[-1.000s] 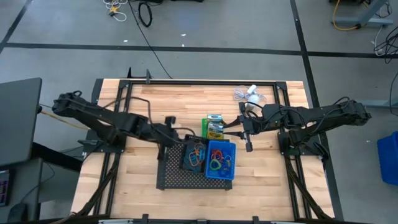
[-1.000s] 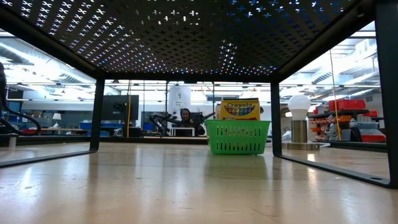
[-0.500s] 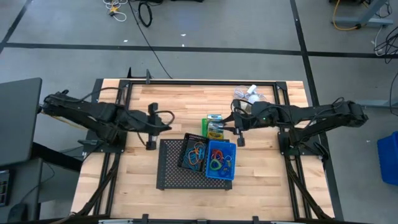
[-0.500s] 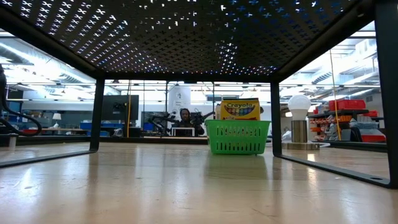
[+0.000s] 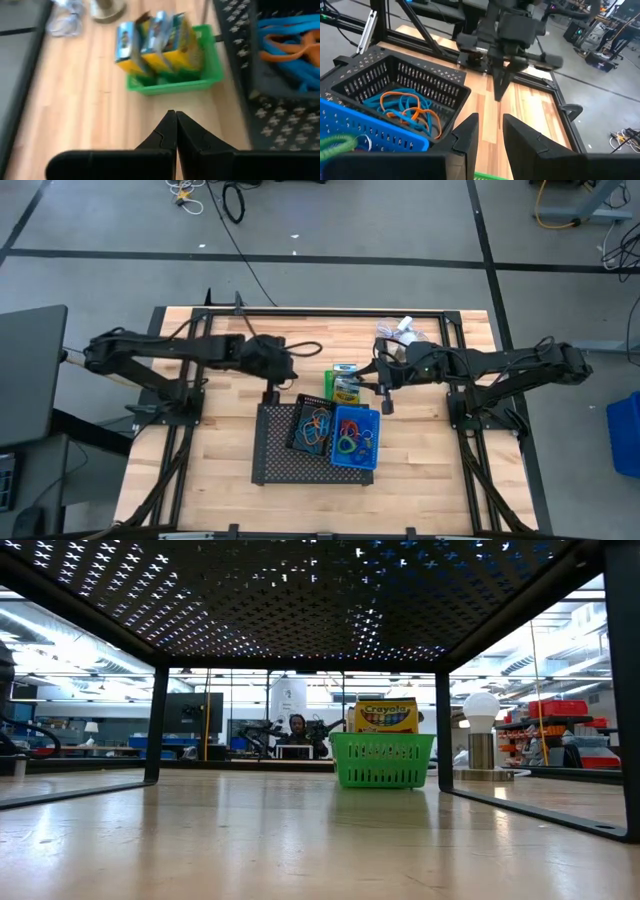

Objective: Pick & Place Office Desk Supplies
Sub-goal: Put the black bin with the rubber bands on the shelf

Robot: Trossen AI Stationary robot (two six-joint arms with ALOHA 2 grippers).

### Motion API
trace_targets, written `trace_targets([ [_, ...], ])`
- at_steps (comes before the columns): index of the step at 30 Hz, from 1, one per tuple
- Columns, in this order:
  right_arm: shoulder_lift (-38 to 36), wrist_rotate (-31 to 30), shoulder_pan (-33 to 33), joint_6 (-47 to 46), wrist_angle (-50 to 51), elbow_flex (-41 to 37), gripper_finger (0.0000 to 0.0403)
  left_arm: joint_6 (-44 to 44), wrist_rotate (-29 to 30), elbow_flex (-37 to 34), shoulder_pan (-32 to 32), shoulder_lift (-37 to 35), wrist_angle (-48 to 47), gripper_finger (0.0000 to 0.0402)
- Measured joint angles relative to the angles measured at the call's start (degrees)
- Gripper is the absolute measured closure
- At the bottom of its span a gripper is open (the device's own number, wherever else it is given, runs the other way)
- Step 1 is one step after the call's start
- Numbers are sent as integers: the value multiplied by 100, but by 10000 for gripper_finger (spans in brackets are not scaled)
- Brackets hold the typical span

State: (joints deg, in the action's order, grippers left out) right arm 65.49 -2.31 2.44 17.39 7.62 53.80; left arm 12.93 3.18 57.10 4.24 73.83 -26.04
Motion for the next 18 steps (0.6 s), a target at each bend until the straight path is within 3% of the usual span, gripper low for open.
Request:
trace_targets([
  [6, 0, 2, -2, 2, 72, 0, 307, 28, -750, 0, -46, 127, 198, 401],
  [18, 0, 3, -2, 2, 78, 0, 307, -98, -967, 0, -431, 427, 193, 401],
])
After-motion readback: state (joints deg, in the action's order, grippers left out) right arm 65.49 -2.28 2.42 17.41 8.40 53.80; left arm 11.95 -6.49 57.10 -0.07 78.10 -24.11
